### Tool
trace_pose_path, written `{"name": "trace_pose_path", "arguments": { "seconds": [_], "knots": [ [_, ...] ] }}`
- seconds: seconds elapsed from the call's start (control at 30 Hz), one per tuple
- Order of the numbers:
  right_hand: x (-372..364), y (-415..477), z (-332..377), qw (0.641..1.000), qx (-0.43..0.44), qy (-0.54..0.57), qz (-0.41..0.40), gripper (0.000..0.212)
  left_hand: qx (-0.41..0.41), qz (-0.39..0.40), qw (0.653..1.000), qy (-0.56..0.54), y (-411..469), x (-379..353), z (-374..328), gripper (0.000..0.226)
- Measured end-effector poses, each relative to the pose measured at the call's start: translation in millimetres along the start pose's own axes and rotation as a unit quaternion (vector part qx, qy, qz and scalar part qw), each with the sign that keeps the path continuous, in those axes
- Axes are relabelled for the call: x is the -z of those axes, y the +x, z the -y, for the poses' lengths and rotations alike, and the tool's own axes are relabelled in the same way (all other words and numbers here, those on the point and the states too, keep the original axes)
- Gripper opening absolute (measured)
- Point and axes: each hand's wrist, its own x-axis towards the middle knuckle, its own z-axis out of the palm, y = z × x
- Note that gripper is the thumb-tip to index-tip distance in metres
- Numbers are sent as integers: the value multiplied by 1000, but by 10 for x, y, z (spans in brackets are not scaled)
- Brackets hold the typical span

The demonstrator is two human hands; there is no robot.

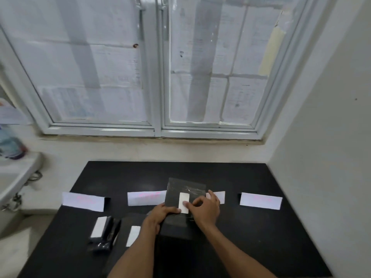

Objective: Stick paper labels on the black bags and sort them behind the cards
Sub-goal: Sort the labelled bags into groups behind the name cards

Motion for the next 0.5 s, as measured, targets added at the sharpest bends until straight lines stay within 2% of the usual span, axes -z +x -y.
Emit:
{"name": "trace_pose_path", "arguments": {
  "seconds": [0.13, 0.27, 0.4, 0.5],
  "knots": [
    [-206, -82, 342, 996, -49, 65, -41, 54, 4, 34, 999, 37, -117, 416, -39, 37],
    [-280, -89, 582, 987, -94, 128, -22, 71, 6, 63, 997, 47, -180, 638, -51, 42],
    [-306, -84, 632, 990, -54, 133, 7, 83, 3, 50, 998, 40, -243, 758, -97, 23],
    [-309, -33, 658, 993, -30, 117, 15, 92, 2, 53, 998, 30, -218, 797, -130, 35]
  ]
}}
